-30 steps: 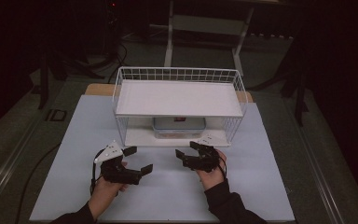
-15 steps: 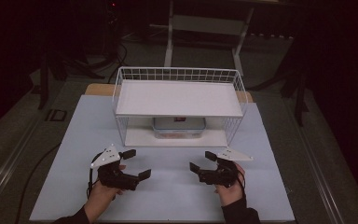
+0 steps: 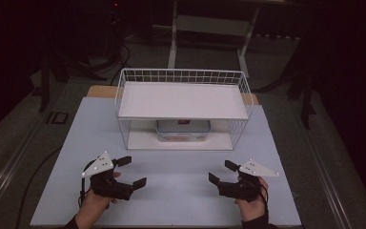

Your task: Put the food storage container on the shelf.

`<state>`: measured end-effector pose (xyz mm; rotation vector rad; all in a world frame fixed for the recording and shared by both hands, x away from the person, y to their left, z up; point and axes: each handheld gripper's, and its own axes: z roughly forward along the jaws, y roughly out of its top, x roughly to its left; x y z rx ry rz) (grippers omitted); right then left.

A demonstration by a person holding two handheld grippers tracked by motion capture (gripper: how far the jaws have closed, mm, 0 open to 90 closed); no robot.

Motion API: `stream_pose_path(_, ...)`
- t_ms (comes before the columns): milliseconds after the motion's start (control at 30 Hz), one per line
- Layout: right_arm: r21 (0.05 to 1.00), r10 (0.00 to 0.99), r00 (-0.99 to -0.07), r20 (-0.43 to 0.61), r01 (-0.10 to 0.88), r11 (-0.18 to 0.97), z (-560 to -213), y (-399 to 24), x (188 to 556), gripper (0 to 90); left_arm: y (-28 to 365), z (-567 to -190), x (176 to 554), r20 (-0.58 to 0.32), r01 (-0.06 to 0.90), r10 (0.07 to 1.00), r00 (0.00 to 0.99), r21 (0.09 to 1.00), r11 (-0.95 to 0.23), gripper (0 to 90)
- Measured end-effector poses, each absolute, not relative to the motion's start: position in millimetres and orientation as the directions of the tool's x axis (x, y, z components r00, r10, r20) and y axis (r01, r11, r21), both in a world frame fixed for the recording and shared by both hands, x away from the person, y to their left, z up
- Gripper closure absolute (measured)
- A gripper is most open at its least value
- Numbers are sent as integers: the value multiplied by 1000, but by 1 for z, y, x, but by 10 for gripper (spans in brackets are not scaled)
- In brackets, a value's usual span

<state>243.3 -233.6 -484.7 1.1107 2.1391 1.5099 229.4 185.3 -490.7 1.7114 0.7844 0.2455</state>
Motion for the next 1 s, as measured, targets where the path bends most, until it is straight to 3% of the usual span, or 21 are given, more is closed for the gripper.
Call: stream_pose_path(1000, 887, 734, -662, 154, 420, 193, -498, -280, 222, 168, 208, -501, 217, -225, 369, 635, 739, 924, -102, 5)
